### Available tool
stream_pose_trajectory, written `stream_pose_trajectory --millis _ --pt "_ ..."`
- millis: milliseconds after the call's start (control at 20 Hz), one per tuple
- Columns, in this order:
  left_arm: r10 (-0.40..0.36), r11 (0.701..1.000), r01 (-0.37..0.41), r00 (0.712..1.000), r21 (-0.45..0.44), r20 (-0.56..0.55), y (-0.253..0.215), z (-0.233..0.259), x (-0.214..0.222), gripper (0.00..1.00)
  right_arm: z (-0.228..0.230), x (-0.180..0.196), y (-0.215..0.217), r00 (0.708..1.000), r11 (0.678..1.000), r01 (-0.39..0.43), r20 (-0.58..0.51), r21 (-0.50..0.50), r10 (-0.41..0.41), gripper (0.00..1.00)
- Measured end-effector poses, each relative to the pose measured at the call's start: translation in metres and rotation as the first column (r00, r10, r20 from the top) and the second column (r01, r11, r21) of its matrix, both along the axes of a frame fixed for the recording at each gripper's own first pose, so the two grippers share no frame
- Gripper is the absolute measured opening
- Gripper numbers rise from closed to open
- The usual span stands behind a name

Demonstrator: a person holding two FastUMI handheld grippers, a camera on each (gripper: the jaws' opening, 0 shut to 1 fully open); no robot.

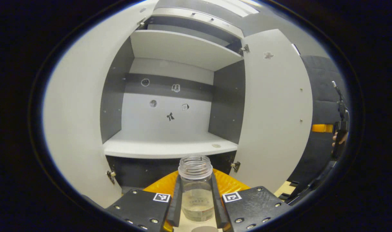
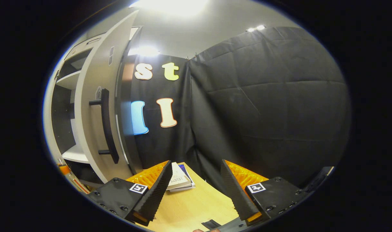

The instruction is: Grasp the bottle in the cabinet with the left hand and place it on the coaster, then close the right door with the right hand and the left door with the left hand.

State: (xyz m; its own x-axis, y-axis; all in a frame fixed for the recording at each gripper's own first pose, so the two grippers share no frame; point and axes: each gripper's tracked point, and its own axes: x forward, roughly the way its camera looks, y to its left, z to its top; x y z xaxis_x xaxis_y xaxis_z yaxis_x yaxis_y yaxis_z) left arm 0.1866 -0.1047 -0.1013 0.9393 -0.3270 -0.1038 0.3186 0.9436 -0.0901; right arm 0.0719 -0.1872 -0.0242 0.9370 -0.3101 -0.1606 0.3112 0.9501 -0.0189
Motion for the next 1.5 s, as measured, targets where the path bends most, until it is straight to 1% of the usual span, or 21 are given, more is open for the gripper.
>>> stream_pose_trajectory --millis 100,150,200,250,300,350,400,500,650,700,750,850,1050,1100,1150,1200,1250,1350,1400,1450,1500 --pt "0.014 1.0 -0.014 1.0 0.006 -0.022 0.001 -0.024 -0.008 0.45 0.003 -0.002 0.004 1.0 1.0 -0.022 -0.01 -0.006 0.022 0.92" --pt "0.016 1.0 -0.016 0.999 0.009 -0.034 0.0 -0.036 -0.012 0.43 0.004 -0.003 0.008 0.999 0.999 -0.038 -0.014 0.008 0.038 0.96" --pt "0.001 1.0 -0.001 0.999 0.007 -0.047 -0.004 -0.049 -0.018 0.42 0.007 -0.005 0.009 0.999 0.999 -0.042 -0.018 0.02 0.042 0.96" --pt "-0.013 1.0 0.013 0.998 0.009 -0.062 -0.009 -0.065 -0.023 0.43 0.009 -0.007 0.006 0.999 0.999 -0.043 -0.017 0.028 0.043 0.96" --pt "-0.02 1.0 0.021 0.997 0.012 -0.073 -0.011 -0.077 -0.027 0.44 0.014 -0.009 0.005 0.999 0.999 -0.045 -0.015 0.029 0.045 0.93" --pt "-0.027 0.999 0.029 0.997 0.015 -0.077 -0.014 -0.089 -0.032 0.46 0.017 -0.012 0.003 0.999 0.999 -0.044 -0.013 0.024 0.045 0.93" --pt "-0.034 0.999 0.035 0.997 0.018 -0.075 -0.018 -0.097 -0.036 0.42 0.02 -0.015 0.001 0.999 0.999 -0.044 -0.014 0.018 0.044 0.93" --pt "-0.047 0.998 0.049 0.996 0.026 -0.073 -0.026 -0.114 -0.042 0.42 0.023 -0.023 -0.001 0.999 0.999 -0.044 -0.014 0.009 0.044 0.92" --pt "-0.067 0.996 0.072 0.995 0.058 -0.079 -0.038 -0.142 -0.047 0.44 0.019 -0.038 -0.002 0.998 0.999 -0.05 -0.037 -0.003 0.05 0.92" --pt "-0.076 0.994 0.082 0.994 0.072 -0.082 -0.043 -0.151 -0.048 0.44 0.017 -0.043 -0.001 0.998 0.999 -0.05 -0.05 -0.005 0.049 0.96" --pt "-0.082 0.992 0.089 0.993 0.085 -0.088 -0.046 -0.161 -0.05 0.45 0.016 -0.047 -0.002 0.997 0.999 -0.05 -0.059 -0.009 0.05 0.92" --pt "-0.087 0.988 0.099 0.991 0.116 -0.1 -0.048 -0.176 -0.052 0.45 0.016 -0.057 -0.003 0.997 0.999 -0.049 -0.065 -0.016 0.048 0.93" --pt "-0.086 0.988 0.095 0.993 0.118 -0.081 -0.051 -0.186 -0.057 0.43 0.012 -0.074 -0.003 0.997 0.999 -0.034 -0.073 0.0 0.034 0.93" --pt "-0.077 0.987 0.089 0.993 0.137 -0.09 -0.048 -0.192 -0.061 0.43 0.009 -0.077 -0.002 0.996 0.999 -0.031 -0.079 0.01 0.032 0.96" --pt "-0.074 0.986 0.088 0.992 0.145 -0.101 -0.047 -0.2 -0.068 0.45 0.004 -0.08 -0.002 0.996 0.999 -0.024 -0.085 0.021 0.026 0.96" --pt "-0.071 0.986 0.082 0.994 0.142 -0.085 -0.048 -0.195 -0.072 0.46 0.0 -0.082 -0.001 0.995 0.999 -0.017 -0.093 0.037 0.02 0.96" --pt "-0.069 0.986 0.081 0.994 0.144 -0.086 -0.048 -0.196 -0.072 0.46 -0.004 -0.082 0.002 0.995 0.998 -0.015 -0.099 0.057 0.02 0.93" --pt "-0.074 0.984 0.088 0.993 0.153 -0.095 -0.047 -0.2 -0.078 0.46 -0.01 -0.084 0.009 0.994 0.995 -0.017 -0.105 0.093 0.027 0.93" --pt "-0.078 0.984 0.093 0.992 0.153 -0.101 -0.046 -0.2 -0.081 0.46 -0.012 -0.085 0.012 0.994 0.994 -0.019 -0.108 0.104 0.03 0.96" --pt "-0.082 0.984 0.097 0.991 0.151 -0.103 -0.047 -0.2 -0.082 0.47 -0.015 -0.086 0.013 0.993 0.994 -0.019 -0.11 0.108 0.03 0.93" --pt "-0.091 0.984 0.106 0.99 0.144 -0.106 -0.049 -0.198 -0.084 0.47 -0.015 -0.087 0.014 0.993 0.994 -0.018 -0.111 0.108 0.03 0.96"
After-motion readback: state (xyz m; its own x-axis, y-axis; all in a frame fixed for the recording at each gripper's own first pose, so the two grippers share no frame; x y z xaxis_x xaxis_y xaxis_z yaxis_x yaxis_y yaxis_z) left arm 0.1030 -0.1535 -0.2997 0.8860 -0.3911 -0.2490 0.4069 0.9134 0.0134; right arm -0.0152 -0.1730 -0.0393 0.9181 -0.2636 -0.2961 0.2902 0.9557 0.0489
